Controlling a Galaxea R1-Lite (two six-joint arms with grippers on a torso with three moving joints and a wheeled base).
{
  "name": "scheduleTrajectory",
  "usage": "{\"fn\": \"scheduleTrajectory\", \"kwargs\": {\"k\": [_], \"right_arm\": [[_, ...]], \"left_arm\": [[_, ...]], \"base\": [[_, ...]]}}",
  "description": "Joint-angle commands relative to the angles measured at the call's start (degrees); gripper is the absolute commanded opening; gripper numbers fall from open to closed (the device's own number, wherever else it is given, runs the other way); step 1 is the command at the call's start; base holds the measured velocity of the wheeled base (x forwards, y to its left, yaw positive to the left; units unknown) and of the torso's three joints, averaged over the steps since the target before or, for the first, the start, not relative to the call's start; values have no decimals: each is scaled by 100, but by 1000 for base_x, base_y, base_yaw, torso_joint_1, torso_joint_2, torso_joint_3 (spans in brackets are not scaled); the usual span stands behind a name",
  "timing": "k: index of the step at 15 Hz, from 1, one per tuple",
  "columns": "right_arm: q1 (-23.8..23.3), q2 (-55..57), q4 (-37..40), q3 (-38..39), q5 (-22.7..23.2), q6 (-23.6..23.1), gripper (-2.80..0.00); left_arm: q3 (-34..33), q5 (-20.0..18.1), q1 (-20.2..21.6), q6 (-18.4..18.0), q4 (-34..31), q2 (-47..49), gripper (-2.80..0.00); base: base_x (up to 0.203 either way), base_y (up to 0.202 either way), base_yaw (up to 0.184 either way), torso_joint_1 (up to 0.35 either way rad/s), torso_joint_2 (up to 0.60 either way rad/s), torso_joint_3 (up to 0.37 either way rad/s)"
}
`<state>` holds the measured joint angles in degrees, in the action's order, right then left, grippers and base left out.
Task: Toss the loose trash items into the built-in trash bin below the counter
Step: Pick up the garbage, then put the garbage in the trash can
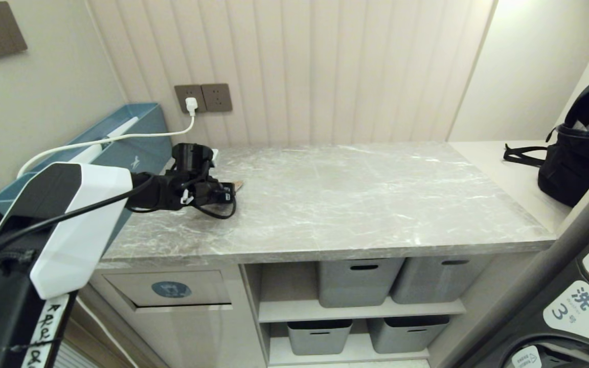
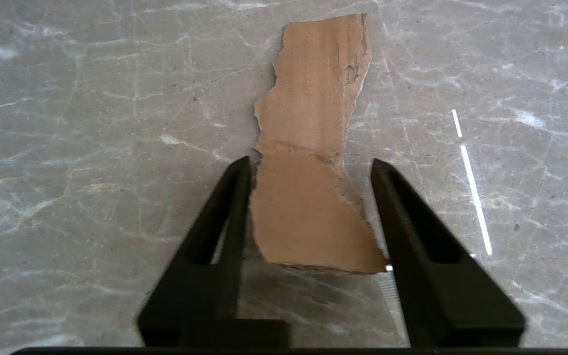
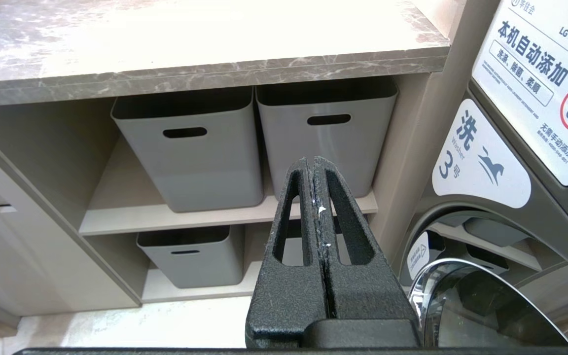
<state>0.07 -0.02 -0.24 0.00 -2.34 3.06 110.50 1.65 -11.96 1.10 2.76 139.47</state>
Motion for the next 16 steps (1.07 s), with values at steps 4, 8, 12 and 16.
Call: {"fn": "scheduleTrajectory", "kwargs": {"k": [4,8,12,16], "right_arm": [[1,2,-2,5,-3,2,-280],[1,2,-2,1,-3,2,-280],[1,2,-2,9,-3,2,-280],[1,2,-2,9,-3,2,-280]], "left_arm": [[-2,2,-8,5,6,-17,-280],[-2,1,-8,13,6,-79,-280],[-284,-470,-43,55,-72,-631,-280],[-1354,-1037,-45,472,-70,-1866,-280]], "base": [[0,0,0,0,0,0],[0,0,0,0,0,0],[0,0,0,0,0,0],[0,0,0,0,0,0]]}}
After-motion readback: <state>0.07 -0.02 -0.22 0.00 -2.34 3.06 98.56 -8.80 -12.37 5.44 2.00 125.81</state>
